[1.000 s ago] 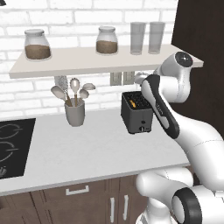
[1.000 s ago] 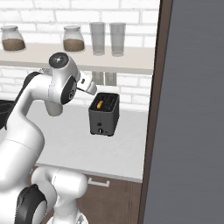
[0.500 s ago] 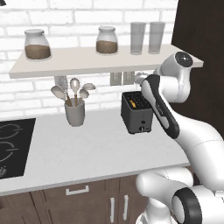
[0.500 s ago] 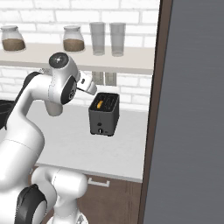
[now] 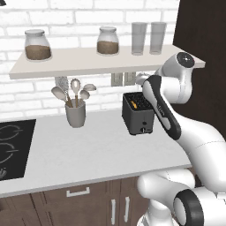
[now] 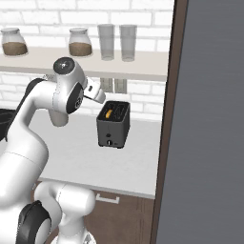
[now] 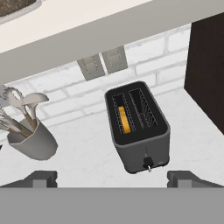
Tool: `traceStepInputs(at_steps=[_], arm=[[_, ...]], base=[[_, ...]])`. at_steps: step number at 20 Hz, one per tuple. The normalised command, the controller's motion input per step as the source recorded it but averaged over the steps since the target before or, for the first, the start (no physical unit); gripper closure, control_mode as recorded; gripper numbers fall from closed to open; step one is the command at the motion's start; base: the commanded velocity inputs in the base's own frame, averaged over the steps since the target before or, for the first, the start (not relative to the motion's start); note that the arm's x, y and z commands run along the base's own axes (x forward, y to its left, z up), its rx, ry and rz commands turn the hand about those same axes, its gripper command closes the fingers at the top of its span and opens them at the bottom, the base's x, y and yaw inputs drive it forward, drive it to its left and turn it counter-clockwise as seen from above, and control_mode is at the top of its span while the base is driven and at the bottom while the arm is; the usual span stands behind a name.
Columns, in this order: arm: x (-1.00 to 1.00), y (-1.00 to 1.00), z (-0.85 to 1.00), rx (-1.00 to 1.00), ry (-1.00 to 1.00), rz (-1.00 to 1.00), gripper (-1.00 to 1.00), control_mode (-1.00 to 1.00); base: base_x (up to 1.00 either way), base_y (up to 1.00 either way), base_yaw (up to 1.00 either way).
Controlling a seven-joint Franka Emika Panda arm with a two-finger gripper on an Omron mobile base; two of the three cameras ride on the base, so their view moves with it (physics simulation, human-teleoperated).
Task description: Start the toaster. Once the lever pops up, take the bread to the plate on the dining counter.
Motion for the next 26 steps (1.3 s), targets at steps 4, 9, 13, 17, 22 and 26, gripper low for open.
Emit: traceStepInputs(at_steps=[4, 9, 13, 17, 22, 26], arm=[[0.00, 0.00, 0.00, 0.00, 0.00, 0.00, -1.00, -1.00], [0.00, 0.00, 0.00, 0.00, 0.00, 0.00, -1.00, -1.00], [0.00, 0.00, 0.00, 0.00, 0.00, 0.00, -1.00, -1.00], [0.00, 0.00, 0.00, 0.00, 0.00, 0.00, -1.00, -1.00], [0.00, 0.00, 0.00, 0.00, 0.00, 0.00, -1.00, -1.00], [0.00, 0.00, 0.00, 0.00, 0.00, 0.00, -1.00, -1.00]], base=[[0.00, 0.00, 0.00], [0.00, 0.00, 0.00], [0.00, 0.00, 0.00], [0.00, 0.00, 0.00], [0.00, 0.00, 0.00], [0.00, 0.00, 0.00]])
